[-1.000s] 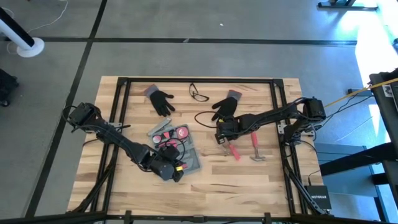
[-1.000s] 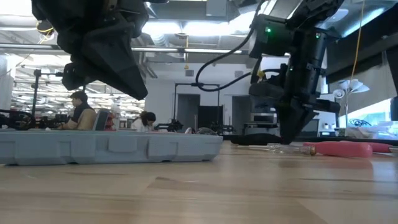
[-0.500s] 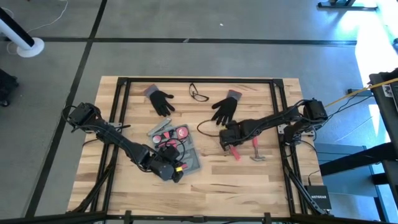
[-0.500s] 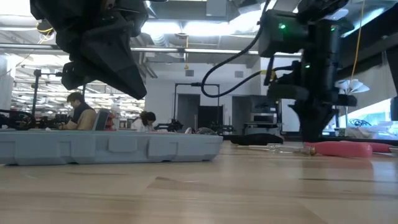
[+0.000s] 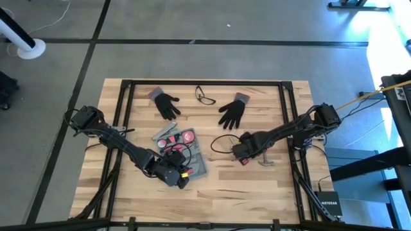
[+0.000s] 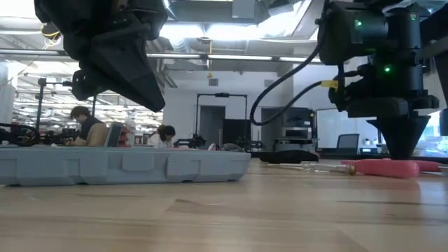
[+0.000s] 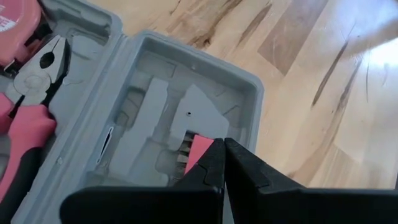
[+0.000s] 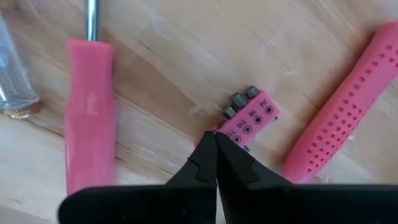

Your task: Prefit tool cases

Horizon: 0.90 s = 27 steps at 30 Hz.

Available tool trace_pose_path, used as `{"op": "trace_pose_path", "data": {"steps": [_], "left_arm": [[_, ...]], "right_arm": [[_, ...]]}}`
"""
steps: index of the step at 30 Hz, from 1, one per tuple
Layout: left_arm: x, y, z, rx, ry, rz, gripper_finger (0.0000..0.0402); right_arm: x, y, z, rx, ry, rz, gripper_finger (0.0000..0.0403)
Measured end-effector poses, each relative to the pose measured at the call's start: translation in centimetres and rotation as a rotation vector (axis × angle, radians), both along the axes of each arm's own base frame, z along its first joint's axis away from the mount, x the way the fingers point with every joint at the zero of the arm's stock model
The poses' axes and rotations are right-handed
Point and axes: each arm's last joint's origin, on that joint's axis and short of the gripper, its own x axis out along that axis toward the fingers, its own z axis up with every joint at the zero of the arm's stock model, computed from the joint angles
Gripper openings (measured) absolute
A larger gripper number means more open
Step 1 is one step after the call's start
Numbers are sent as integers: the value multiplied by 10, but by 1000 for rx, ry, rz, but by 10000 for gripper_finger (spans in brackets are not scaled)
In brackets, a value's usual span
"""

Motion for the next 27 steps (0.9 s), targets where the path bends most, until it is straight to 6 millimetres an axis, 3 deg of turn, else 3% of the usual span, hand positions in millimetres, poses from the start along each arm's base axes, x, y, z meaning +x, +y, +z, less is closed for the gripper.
{"op": "trace_pose_path", "data": {"steps": [7, 17, 27], "left_arm": [[0, 0, 0, 0, 1, -1, 0], [0, 0, 0, -8, -3, 5, 0], [0, 0, 0, -2, -1, -1, 0]], "right_arm": [[5, -2, -3, -30, -36, 116, 0], [10, -4, 1, -18, -54, 117, 0], [40, -6, 39, -144, -211, 53, 0]]}}
